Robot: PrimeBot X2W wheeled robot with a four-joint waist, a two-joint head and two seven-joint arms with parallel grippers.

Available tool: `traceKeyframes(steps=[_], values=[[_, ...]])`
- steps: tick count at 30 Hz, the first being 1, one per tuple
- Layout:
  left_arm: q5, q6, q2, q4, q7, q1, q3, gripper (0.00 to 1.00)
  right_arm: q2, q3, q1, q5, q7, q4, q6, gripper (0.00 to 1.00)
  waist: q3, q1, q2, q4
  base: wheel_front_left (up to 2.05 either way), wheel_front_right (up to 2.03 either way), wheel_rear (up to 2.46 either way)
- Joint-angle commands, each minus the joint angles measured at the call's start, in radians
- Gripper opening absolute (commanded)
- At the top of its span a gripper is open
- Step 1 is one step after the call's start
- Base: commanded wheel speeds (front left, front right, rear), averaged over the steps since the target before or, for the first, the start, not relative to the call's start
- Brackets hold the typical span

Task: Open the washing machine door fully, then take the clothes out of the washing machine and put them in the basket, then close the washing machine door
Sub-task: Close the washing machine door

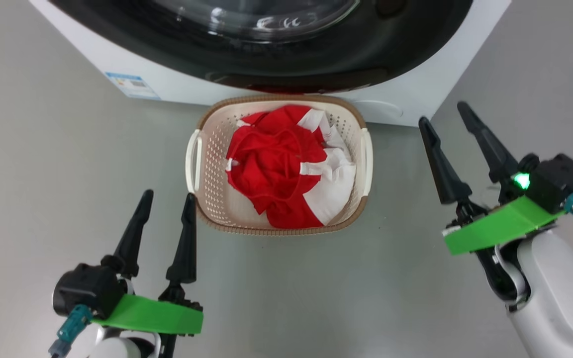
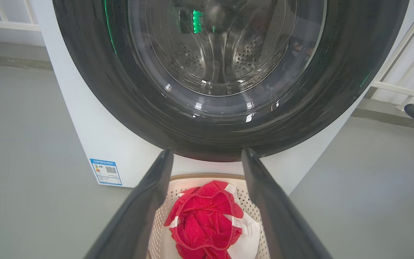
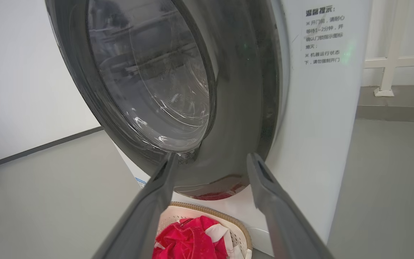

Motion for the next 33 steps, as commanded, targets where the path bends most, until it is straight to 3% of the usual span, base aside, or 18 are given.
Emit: traceKeyframes(steps=[1, 33], values=[[0.012, -0.005, 0.015, -0.017, -0.008, 0.022, 0.039, 1.00, 0.010, 0.007, 0.037, -0.004, -0.005, -0.023, -0.001, 1.00, -0.028, 0.0000, 0.0000, -0.023, 0.00, 0.00, 0.00], [0.085, -0.057, 0.015, 0.016, -0.008, 0.166, 0.157, 1.00, 0.078, -0.181, 0.423, -0.011, -0.005, -0.034, -0.001, 1.00, -0.231, 0.0000, 0.0000, -0.145, 0.00, 0.00, 0.00]])
